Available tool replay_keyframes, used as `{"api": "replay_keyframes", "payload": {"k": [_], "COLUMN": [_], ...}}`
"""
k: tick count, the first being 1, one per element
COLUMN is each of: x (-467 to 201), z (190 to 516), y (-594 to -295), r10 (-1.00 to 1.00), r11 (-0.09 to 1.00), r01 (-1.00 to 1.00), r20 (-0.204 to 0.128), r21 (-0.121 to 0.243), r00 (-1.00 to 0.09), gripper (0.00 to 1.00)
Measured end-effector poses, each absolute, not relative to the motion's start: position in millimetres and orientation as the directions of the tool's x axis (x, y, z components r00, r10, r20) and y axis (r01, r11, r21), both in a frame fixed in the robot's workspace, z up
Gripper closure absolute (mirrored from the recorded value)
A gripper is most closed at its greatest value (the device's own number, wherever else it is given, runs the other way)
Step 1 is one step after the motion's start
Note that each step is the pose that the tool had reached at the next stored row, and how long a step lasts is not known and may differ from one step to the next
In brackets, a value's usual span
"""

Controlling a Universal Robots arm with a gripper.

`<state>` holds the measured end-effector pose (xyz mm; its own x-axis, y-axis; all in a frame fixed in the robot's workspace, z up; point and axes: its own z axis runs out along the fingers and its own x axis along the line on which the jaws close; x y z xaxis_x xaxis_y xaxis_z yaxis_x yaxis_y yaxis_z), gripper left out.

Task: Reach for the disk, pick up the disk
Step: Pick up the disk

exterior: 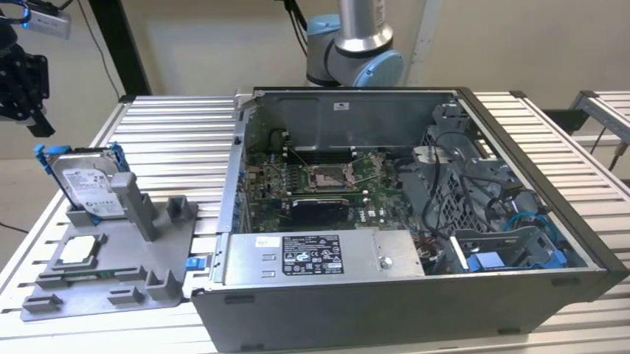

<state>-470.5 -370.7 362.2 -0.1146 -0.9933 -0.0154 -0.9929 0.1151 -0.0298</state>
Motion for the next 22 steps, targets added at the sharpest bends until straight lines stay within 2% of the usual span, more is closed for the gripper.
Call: {"api": "replay_keyframes", "payload": {"k": [3,4,22], "x": [-470.2,-470.1,-469.2], "z": [362.1,362.1,358.4], "y": [-370.8,-370.8,-370.5], "r10": [-0.993,-0.993,-0.993], "r11": [0.115,0.115,0.115], "r01": [-0.993,-0.993,-0.993], "r20": [-0.015,-0.015,-0.015], "r21": [-0.03,-0.03,-0.03], "r00": [-0.115,-0.115,-0.114], "gripper": [1.0,0.0,0.0]}}
